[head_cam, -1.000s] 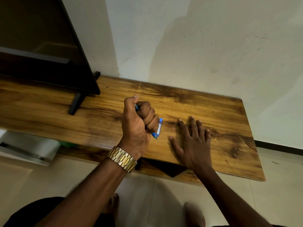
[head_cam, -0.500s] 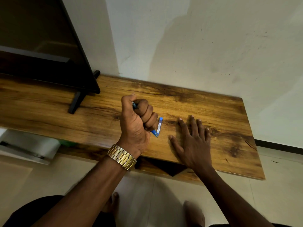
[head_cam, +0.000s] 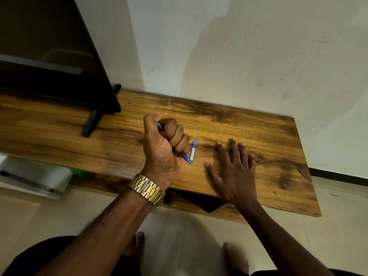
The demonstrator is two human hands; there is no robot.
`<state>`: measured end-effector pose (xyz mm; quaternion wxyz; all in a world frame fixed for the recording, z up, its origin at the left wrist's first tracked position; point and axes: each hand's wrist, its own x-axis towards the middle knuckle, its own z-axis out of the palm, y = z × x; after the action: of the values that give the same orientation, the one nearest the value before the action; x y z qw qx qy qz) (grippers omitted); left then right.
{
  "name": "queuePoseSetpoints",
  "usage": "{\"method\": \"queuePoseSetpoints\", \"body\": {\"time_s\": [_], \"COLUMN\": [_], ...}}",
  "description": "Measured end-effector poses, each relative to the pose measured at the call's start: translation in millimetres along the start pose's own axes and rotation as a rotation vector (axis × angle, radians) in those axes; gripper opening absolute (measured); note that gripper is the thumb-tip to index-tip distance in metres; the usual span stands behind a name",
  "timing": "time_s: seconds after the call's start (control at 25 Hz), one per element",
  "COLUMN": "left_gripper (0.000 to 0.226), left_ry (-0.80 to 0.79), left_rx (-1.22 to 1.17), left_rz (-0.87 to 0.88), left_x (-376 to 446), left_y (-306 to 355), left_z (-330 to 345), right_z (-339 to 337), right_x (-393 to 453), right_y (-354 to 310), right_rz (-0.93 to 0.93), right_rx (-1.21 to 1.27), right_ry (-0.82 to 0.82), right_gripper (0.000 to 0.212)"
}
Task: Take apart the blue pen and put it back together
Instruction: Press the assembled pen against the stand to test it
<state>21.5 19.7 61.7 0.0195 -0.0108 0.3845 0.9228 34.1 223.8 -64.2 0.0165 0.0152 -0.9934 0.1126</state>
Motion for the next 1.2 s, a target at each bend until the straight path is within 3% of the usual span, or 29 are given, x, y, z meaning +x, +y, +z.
{"method": "queuePoseSetpoints", "body": {"time_s": [0.72,1.2], "left_gripper": [0.059,0.055], "left_ry": [0.030,0.114], "left_rx": [-0.027,-0.284], "left_rz": [0.005,-0.066], "left_x": [1,8], "left_y": [2,6], "left_z": [-1,-12], "right_z": [2,-10], "right_x": [1,7], "right_y": [1,-2], "right_rz": [0.006,0.013], "right_rx": [0.011,0.027], "right_ry": [-0.010,-0.143], "right_gripper": [0.084,0.085]}}
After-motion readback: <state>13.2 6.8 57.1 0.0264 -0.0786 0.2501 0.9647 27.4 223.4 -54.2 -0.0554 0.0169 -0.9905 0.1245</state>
